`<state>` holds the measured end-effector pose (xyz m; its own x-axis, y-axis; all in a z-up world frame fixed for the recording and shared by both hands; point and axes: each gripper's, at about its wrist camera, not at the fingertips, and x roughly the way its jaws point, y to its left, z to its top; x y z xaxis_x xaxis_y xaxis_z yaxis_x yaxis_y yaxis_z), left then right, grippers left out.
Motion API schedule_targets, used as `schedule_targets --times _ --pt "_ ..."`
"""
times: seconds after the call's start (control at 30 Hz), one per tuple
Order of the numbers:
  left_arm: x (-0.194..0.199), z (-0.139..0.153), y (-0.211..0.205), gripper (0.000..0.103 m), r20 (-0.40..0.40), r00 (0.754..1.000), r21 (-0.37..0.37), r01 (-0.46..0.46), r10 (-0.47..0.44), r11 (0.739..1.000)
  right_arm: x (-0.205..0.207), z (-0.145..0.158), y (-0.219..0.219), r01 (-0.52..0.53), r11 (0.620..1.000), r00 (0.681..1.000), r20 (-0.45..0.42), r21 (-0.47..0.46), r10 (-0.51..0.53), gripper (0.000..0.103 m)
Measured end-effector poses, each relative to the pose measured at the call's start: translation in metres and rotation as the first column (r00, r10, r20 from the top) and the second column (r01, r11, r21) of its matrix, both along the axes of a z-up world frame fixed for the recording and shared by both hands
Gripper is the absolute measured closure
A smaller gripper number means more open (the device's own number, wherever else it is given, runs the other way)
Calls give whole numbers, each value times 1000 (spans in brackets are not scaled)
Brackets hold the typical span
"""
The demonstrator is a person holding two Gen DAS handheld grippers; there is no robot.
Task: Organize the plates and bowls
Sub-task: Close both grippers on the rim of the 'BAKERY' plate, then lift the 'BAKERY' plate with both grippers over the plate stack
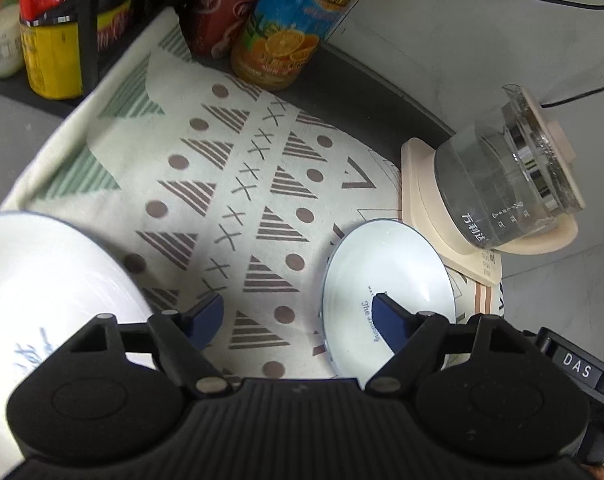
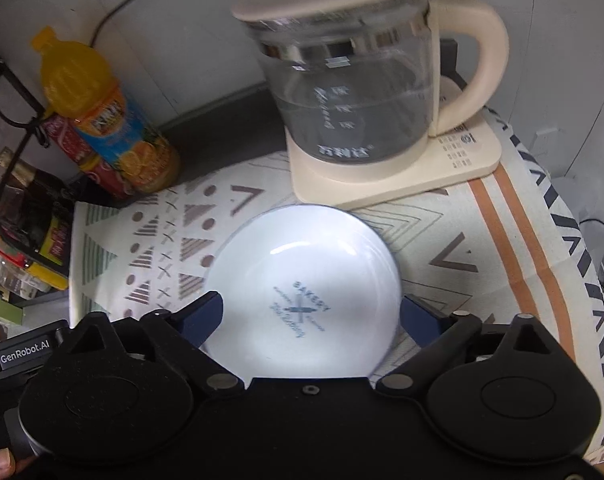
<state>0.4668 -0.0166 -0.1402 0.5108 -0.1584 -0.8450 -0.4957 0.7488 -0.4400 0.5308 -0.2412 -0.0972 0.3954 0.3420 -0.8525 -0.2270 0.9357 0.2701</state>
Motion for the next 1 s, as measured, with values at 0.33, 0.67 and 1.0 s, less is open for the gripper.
schedule_targets --times 0.33,0.67,1.0 --pt "14 -31 -15 37 -40 998 -59 -53 51 997 30 -30 -13 -29 1000 995 -98 -7 28 23" --pt "25 -52 -21 60 -81 995 -107 -73 65 992 46 -62 -23 18 1000 976 -218 16 -14 34" --pt "34 -61 -23 82 -102 993 -150 -74 59 986 56 -80 -29 52 998 961 -274 35 -40 55"
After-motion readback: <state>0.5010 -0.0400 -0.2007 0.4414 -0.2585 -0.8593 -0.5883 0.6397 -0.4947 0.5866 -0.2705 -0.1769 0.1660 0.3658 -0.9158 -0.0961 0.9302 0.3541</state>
